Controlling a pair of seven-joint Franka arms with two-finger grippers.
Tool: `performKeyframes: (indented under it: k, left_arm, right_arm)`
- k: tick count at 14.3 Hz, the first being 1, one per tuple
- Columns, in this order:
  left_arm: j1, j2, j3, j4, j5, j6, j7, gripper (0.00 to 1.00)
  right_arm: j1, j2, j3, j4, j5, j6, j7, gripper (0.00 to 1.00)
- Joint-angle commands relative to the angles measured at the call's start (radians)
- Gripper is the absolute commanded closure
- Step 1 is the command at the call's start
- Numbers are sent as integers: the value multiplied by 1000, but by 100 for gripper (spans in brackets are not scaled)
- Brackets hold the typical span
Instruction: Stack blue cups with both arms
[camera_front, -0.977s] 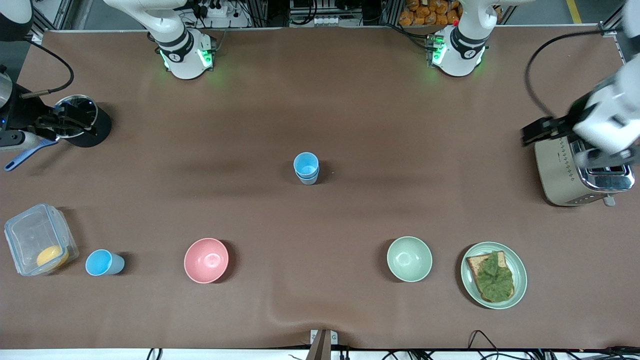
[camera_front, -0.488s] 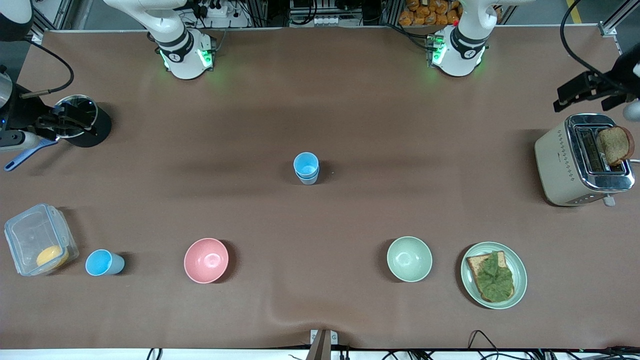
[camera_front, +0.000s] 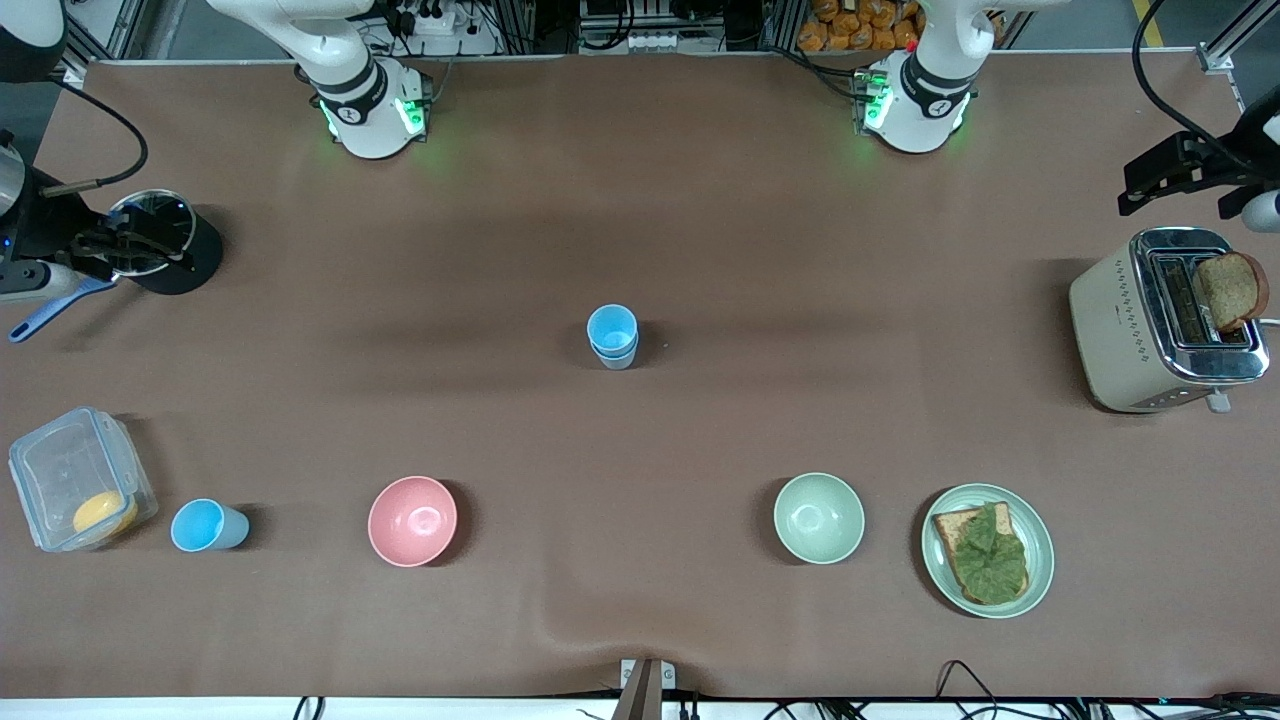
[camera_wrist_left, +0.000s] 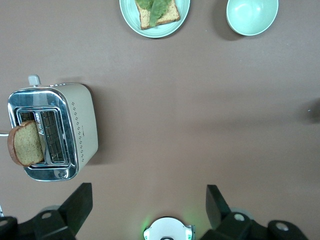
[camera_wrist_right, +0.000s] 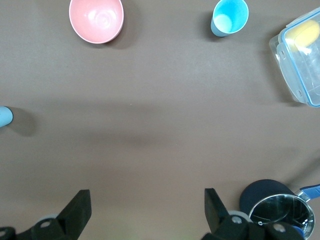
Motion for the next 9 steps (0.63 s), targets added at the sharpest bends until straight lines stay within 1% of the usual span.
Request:
performKeyframes:
  k: [1, 9]
  left_arm:
    - [-4, -11, -5, -11, 21, 5, 21, 0]
    - [-6, -10, -8, -12, 21, 27, 15, 0]
  right_arm:
    - [8, -11, -5, -7, 0, -6, 2, 0]
    - [8, -11, -5, -7, 0, -6, 2, 0]
